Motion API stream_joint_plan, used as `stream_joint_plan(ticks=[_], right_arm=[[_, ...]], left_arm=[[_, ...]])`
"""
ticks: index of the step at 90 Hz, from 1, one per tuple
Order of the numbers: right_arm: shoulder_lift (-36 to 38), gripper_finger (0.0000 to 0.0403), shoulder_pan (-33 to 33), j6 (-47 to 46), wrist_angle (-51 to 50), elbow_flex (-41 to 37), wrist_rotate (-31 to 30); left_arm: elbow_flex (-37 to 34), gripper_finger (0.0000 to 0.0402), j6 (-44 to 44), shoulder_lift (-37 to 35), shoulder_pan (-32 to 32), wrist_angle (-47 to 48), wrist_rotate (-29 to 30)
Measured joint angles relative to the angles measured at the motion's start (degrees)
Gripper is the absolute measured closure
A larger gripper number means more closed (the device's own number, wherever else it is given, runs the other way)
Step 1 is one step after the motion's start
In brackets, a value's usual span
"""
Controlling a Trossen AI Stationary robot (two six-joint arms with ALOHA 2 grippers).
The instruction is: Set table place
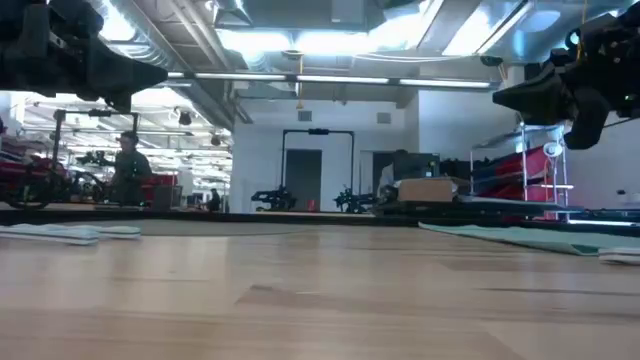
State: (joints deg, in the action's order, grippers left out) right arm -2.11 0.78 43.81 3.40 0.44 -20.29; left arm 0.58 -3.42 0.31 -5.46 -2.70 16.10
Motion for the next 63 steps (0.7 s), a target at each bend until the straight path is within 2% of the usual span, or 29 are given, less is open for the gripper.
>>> stream_joint_plan(ticks=[19,30,38,63], right_arm=[[0.00,0.0403,0.00,0.92,0.02,0.00,-0.03],[0.00,0.0403,0.00,15.76,0.01,-0.01,-0.06],[0.00,0.0403,0.00,20.97,0.00,-0.01,0.28],[0.00,0.0403,0.00,18.94,0.00,0.00,0.41]], left_arm=[[0.02,0.0402,0.00,0.00,0.00,0.00,0.00],[0.00,0.0402,0.00,0.00,-0.02,0.00,0.00],[0.00,0.0402,0.00,0.00,0.00,0.00,0.00],[0.01,0.0402,0.00,-0.01,-0.01,0.00,0.00]])
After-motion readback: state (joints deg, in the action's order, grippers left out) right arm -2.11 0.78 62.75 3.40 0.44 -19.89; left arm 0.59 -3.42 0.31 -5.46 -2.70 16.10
